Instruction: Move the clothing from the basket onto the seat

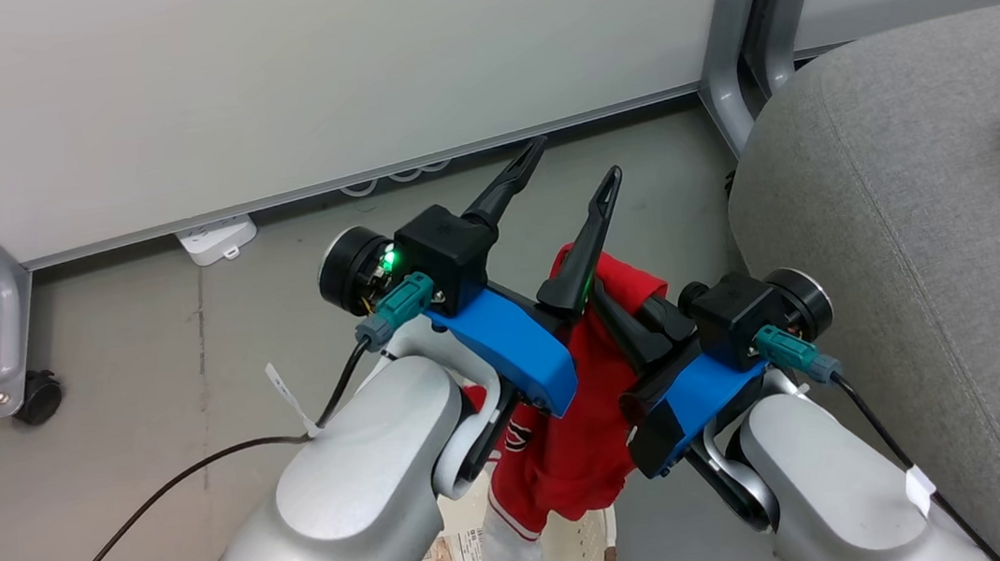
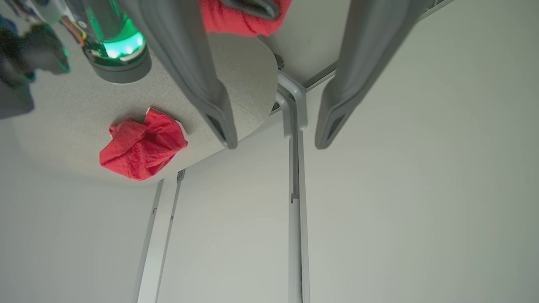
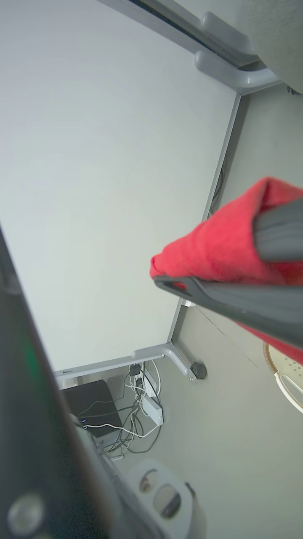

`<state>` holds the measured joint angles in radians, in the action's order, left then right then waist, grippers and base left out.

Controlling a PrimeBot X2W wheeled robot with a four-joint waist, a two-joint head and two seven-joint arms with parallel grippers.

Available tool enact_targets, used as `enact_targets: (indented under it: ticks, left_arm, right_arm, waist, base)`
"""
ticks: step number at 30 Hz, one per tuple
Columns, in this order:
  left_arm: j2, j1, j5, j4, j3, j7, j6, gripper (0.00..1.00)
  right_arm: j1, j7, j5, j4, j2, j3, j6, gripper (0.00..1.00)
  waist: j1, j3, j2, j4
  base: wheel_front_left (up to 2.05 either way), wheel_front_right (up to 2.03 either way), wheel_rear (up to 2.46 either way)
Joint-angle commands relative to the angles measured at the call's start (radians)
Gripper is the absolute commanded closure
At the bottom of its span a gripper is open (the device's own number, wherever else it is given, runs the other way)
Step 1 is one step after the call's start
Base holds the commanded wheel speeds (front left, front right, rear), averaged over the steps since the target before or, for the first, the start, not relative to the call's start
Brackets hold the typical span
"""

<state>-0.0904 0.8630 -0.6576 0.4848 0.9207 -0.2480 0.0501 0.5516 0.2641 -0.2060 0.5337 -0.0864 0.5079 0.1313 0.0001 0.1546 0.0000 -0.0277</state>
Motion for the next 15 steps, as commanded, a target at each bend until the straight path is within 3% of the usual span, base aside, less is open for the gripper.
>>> enact_targets:
  ticks: [1,15]
  left_arm:
    - [-0.009,0.010,0.007,-0.001,0.003,-0.004,0.006,0.00]
    - [-0.024,0.036,0.022,-0.007,0.023,0.008,0.006,0.00]
  right_arm:
    - [-0.007,0.000,-0.003,-0.007,-0.005,-0.009,-0.001,1.00]
    - [-0.002,0.000,0.013,-0.057,-0.028,-0.120,-0.001,1.00]
  waist:
    - [-0.0001,0.003,0.0000,-0.006]
    - [-0.0001,0.068,0.0000,-0.129]
  base:
    - [0.00,0.00,0.00]
    - [0.00,0.00,0.00]
